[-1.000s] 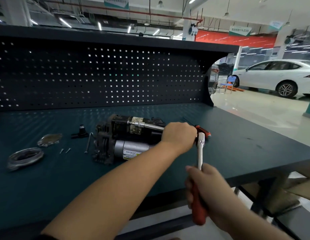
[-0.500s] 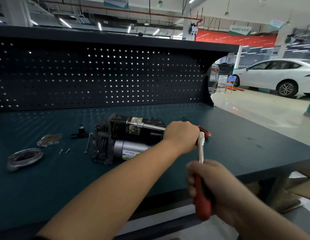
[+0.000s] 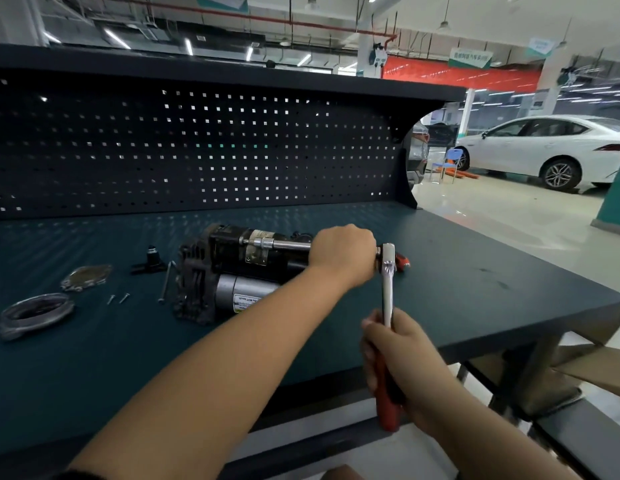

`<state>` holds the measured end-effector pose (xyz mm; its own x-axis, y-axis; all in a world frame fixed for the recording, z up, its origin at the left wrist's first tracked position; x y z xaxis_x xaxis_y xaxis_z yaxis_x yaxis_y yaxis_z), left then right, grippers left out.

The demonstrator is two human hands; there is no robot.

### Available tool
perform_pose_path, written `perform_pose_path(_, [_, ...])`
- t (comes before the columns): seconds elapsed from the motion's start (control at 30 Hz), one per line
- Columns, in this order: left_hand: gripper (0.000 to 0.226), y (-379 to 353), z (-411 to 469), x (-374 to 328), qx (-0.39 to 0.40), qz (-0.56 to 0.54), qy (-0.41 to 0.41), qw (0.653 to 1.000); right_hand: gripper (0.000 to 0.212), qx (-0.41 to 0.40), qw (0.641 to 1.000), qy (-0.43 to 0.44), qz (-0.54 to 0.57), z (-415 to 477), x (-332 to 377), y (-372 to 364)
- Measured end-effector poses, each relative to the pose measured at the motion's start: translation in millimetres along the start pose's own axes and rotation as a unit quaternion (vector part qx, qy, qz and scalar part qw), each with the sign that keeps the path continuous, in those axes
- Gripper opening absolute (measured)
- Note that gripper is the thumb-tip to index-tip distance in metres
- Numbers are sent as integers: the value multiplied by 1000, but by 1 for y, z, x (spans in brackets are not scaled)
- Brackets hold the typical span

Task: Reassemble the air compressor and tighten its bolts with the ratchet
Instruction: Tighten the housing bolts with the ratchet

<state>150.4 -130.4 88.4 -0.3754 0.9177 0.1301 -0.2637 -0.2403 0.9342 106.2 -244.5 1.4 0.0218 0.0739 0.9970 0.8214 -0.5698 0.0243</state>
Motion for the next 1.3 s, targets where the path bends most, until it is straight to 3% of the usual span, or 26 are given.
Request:
perform_pose_path(0.07, [24,0,10,3,88,-42,-31,995,18,-22,998,0,-57,2,-11,7])
perform_pose_path(0.13, [24,-1,9,2,141,-72,-58,986,18,-23,999,-10,-40,2,-8,10])
perform_pose_path(0.17, [20,1,5,3,118,-70,-58,989,19,-9,1000,-19,10,3,-1,10])
perform_pose_path(0.27, [11,1,-19,1,-51,-4,-47,998,21,76,971,-54,220,0,37,1])
perform_pose_path(0.33, [14,-6,-27,-4,-92,12,-52,994,20,107,961,-52,251,-3,50,-3])
perform_pose_path(0.4, [16,-6,-19,-1,-61,17,-36,997,18,98,982,-45,154,-3,31,-6])
perform_pose_path(0.47, [17,-3,-6,4,-24,16,-24,999,8,28,999,-33,2,0,-2,1])
perform_pose_path(0.57, [28,1,3,7,66,-19,-41,997,3,-39,992,-17,-122,4,-17,13])
perform_pose_path(0.6, [26,2,3,8,67,-30,-40,996,4,-32,994,-12,-105,5,-12,11])
perform_pose_path(0.67, [13,10,-10,7,-17,-20,-28,999,16,16,999,-2,29,7,6,7])
perform_pose_path(0.77, [12,9,-31,0,-125,70,-15,990,15,136,953,-19,268,2,51,-5])
perform_pose_path(0.8, [9,5,-28,-2,-102,60,-27,993,15,157,943,-21,292,0,57,-9])
perform_pose_path(0.87, [10,-2,-15,0,-26,25,-37,999,10,143,960,-30,238,2,39,-12])
perform_pose_path(0.93, [18,0,-4,6,1,2,-42,999,12,78,992,-38,94,3,2,-6])
perform_pose_path(1.03, [29,0,2,7,47,-28,-67,996,15,5,999,-36,-28,1,-17,6])
perform_pose_path(1.1, [23,4,-3,9,21,-33,-63,997,4,41,998,-34,36,3,-2,3])
perform_pose_path(1.2, [9,9,-23,0,-90,22,-53,994,23,113,954,-22,276,-2,39,-10])
perform_pose_path(1.27, [10,8,-26,-5,-116,28,-68,990,23,138,942,-17,305,-6,48,-15])
perform_pose_path(1.3, [9,7,-23,-5,-86,14,-70,994,23,140,955,-28,259,-6,39,-17])
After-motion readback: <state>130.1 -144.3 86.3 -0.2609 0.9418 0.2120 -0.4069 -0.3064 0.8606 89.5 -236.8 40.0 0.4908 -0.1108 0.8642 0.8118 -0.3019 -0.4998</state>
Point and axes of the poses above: each hand's wrist, its own z-axis towards the middle knuckle, its own y-axis out of the back of the hand, x = y × z, the point moved 7 cm from there along z, towards the middle knuckle, and after that the axes turned 12 degrees about x, right-handed, at the moved point
